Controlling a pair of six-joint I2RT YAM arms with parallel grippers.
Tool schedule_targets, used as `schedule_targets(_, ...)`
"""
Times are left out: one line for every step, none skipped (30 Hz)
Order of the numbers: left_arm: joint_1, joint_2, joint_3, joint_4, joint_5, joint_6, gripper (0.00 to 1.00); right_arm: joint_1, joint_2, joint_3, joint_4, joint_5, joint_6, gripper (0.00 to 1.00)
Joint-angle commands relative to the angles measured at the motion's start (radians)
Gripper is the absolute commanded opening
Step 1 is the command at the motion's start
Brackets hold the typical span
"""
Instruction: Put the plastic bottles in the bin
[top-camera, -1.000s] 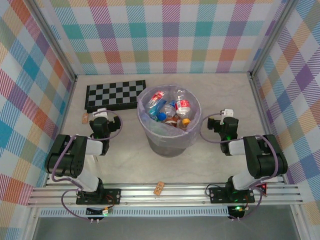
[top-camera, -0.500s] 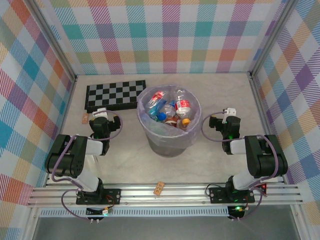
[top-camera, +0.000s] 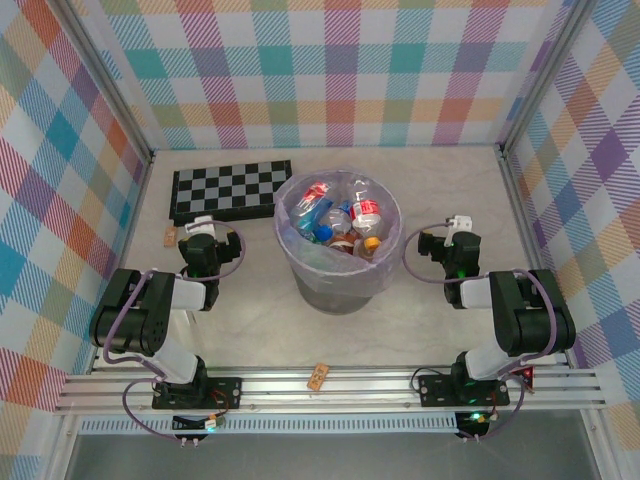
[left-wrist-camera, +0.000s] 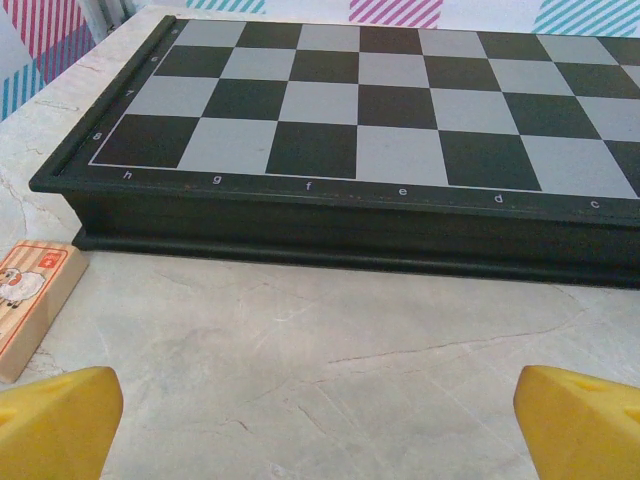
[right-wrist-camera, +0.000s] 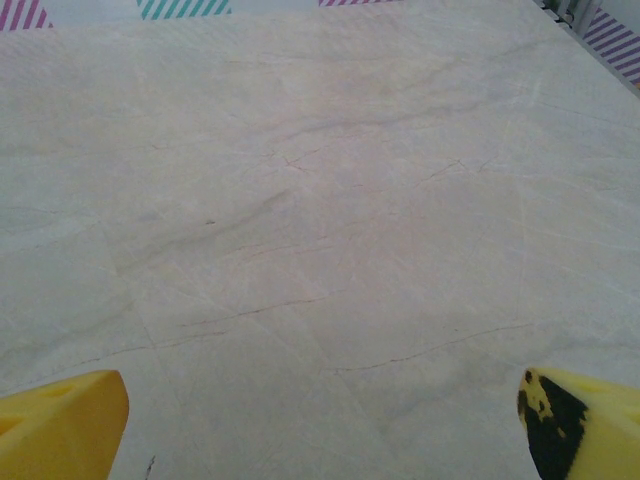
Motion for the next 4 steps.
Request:
schedule_targets(-0.005, 0.007, -0.002, 0.039, -0.006, 0.009, 1.00, -0.004, -0.010, 0.024, 0.014, -0.019, 0.013, 0.99)
schedule_targets(-0.005, 0.006, -0.002, 0.039, -0.007, 0.010, 1.00, -0.005, -0.010, 0.023, 0.016, -0.021, 0.014, 0.99)
schedule_targets(-0.005, 0.006, -0.004, 0.039, -0.006, 0.010, 1.00, -0.004, -0.010, 0.020, 0.021, -0.019, 0.012, 1.00)
schedule_targets(-0.006, 0.007, -0.004, 0.038, -0.007, 0.009, 1.00, -0.004, -0.012, 0.018, 0.025, -0.019, 0.011, 1.00)
